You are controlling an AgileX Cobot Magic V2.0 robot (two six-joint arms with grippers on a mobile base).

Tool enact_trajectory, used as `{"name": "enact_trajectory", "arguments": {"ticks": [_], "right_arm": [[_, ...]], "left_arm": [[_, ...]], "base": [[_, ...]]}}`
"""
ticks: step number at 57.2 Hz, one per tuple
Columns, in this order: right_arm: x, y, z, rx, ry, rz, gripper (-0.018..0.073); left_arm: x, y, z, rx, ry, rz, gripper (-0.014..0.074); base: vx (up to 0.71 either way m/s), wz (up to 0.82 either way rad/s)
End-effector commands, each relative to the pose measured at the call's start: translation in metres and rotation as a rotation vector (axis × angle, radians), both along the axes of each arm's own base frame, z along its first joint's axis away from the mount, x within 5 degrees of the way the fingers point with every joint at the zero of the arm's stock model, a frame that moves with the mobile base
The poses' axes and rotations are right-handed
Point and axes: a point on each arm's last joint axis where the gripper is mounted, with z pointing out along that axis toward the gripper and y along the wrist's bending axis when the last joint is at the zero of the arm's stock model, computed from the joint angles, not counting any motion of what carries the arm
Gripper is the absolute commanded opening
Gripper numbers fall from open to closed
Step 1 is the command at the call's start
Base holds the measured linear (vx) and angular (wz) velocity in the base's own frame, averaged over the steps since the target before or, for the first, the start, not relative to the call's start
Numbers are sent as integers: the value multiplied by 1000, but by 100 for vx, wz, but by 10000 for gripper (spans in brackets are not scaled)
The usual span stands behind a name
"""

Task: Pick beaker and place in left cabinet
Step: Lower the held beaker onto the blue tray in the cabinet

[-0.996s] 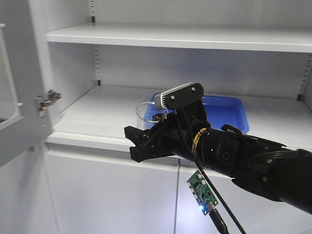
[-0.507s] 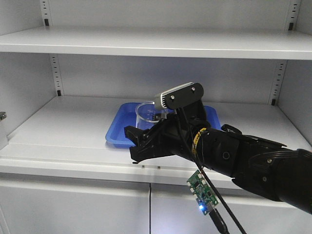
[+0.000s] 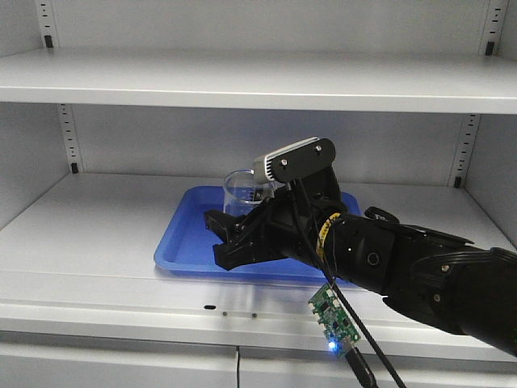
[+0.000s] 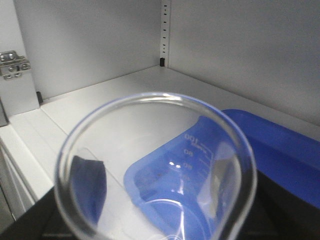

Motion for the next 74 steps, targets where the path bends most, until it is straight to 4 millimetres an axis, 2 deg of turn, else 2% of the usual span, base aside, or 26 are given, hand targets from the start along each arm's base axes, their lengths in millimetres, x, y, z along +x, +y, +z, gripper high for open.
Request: {"name": "enact_trajectory", "arguments": {"ticks": [1, 36, 43, 55, 63, 74], "right_arm": [[-8, -2, 30, 68, -72, 30, -9], [-5, -6, 29, 40, -75, -1, -8], [8, -21, 32, 7, -57, -135, -6], [41, -34, 43, 48, -72, -215, -6], [62, -28, 31, 38, -51, -237, -6], [92, -15, 4, 15, -16, -245, -2]], "left_arm": [[-1, 0, 3, -22, -83, 0, 1], [-1, 0, 3, -22, -83, 0, 1], [-1, 0, 3, -22, -83, 0, 1], [-1, 0, 3, -22, -83, 0, 1], [-1, 0, 3, -22, -83, 0, 1], [-1, 0, 3, -22, -83, 0, 1]], "base": [[11, -4], [4, -2], [0, 0], [0, 0], [0, 0], [0, 0]]}}
